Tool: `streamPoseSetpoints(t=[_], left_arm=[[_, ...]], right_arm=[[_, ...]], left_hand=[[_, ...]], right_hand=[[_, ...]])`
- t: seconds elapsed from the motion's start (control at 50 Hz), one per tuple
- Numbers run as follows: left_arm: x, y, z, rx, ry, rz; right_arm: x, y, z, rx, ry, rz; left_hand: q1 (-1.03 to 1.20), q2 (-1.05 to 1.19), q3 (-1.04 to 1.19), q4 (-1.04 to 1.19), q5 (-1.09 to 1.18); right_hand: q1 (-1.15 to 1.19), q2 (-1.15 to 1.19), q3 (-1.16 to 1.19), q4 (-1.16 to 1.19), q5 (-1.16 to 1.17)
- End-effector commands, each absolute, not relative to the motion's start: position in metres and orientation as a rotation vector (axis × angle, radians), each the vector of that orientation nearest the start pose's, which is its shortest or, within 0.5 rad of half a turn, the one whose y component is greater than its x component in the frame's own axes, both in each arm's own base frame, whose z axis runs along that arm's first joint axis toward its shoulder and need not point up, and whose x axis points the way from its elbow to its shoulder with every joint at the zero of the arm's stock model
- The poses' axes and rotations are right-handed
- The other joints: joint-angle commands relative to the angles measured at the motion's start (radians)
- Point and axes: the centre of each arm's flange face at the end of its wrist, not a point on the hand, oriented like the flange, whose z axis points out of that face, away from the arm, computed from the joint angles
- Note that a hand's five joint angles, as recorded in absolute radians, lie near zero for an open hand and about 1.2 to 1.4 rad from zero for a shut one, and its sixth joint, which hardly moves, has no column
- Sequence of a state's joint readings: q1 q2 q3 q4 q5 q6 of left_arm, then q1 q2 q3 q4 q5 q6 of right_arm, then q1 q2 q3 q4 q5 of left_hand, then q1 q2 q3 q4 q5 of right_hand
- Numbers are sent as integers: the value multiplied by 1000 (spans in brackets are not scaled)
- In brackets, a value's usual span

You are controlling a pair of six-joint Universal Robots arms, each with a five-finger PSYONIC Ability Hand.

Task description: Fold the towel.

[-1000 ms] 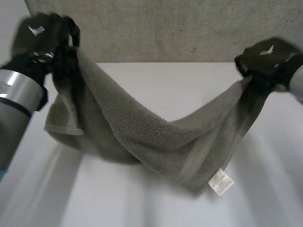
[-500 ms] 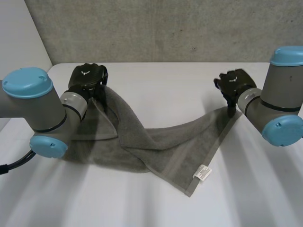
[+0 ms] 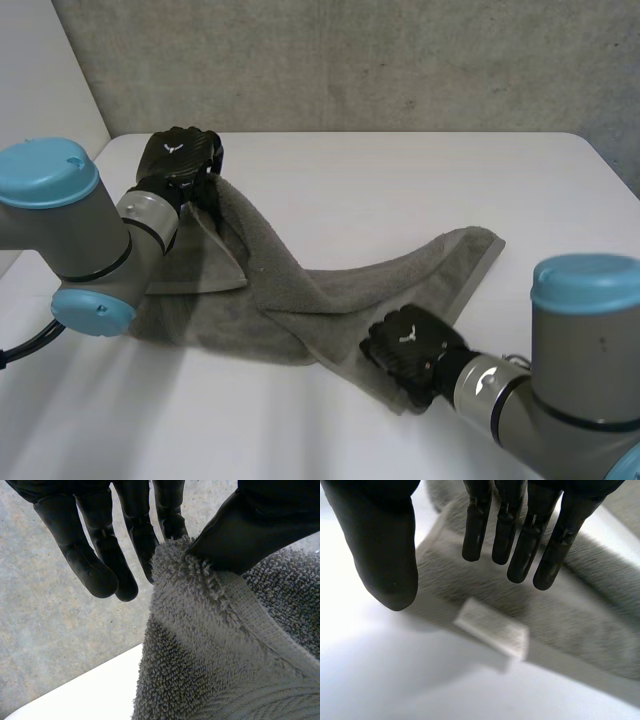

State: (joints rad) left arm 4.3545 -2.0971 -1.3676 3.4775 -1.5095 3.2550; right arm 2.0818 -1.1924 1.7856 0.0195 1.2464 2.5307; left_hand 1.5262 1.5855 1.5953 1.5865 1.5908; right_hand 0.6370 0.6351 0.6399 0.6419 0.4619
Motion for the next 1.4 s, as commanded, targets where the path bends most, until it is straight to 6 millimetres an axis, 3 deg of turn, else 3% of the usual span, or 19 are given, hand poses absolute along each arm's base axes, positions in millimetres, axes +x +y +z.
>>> streamPoseSetpoints(t=[0.02,0.28,0.48,0.92,0.96,0.98,1.06,1.1,1.12,1.14,1.16,1.2,1.22,1.26,1.32,1.36,1.4], left_arm=[[-274,-342,212,624,2286,-2379],[-274,-341,209,626,2300,-2369],[-274,-340,209,628,2300,-2370],[-274,-339,209,627,2305,-2370],[-275,-337,209,631,2306,-2371],[-276,-337,209,633,2306,-2372],[-276,-337,209,633,2306,-2372],[-276,-336,213,633,2300,-2380],[-276,-336,213,633,2300,-2380],[-276,-334,219,634,2285,-2395],[-276,-334,219,634,2285,-2395],[-274,-330,231,643,2256,-2421],[-274,-329,231,643,2256,-2422],[-272,-322,242,655,2226,-2444],[-270,-319,248,662,2207,-2451],[-267,-311,259,698,2154,-2449],[-265,-308,261,729,2127,-2430]], right_arm=[[280,-171,120,-1530,2041,-1368],[282,-173,115,-1525,2019,-1401],[284,-176,118,-1523,1997,-1443],[288,-183,123,-1518,1980,-1476],[289,-185,123,-1517,1978,-1485],[290,-186,122,-1515,1979,-1482],[290,-195,125,-1484,1999,-1509],[292,-205,144,-1382,1991,-1577],[292,-206,144,-1381,1991,-1577],[290,-217,171,-1291,1960,-1680],[290,-217,172,-1290,1959,-1681],[274,-240,235,-1089,1883,-1911],[274,-240,235,-1088,1883,-1912],[256,-264,279,-952,1842,-2067],[251,-272,292,-932,1845,-2096],[236,-285,307,-925,1957,-2053],[234,-292,308,-970,2018,-2015]], left_hand=[[-130,-189,-199,-190,-369],[-130,-189,-199,-190,-369],[-130,-189,-199,-190,-369],[-130,-189,-199,-190,-369],[-130,-189,-199,-190,-369],[-130,-189,-199,-190,-369],[-130,-189,-199,-190,-369],[-130,-189,-199,-190,-369],[-130,-189,-199,-190,-369],[-130,-189,-199,-190,-369],[-130,-189,-199,-190,-369],[-130,-189,-199,-190,-369],[-130,-189,-199,-190,-369],[-130,-189,-199,-190,-369],[-130,-189,-199,-190,-369],[-130,-189,-199,-190,-369],[-130,-189,-199,-190,-369]], right_hand=[[-15,-13,-18,-20,-14],[18,19,15,13,18],[223,225,220,218,223],[270,272,267,265,271],[480,482,477,475,481],[756,758,754,752,757],[759,761,756,754,760],[759,761,756,754,760],[759,761,756,754,760],[759,761,756,754,760],[759,761,756,754,760],[759,761,756,754,760],[759,761,756,754,760],[759,761,756,754,760],[759,761,756,754,760],[759,761,756,754,760],[759,761,756,754,760]])
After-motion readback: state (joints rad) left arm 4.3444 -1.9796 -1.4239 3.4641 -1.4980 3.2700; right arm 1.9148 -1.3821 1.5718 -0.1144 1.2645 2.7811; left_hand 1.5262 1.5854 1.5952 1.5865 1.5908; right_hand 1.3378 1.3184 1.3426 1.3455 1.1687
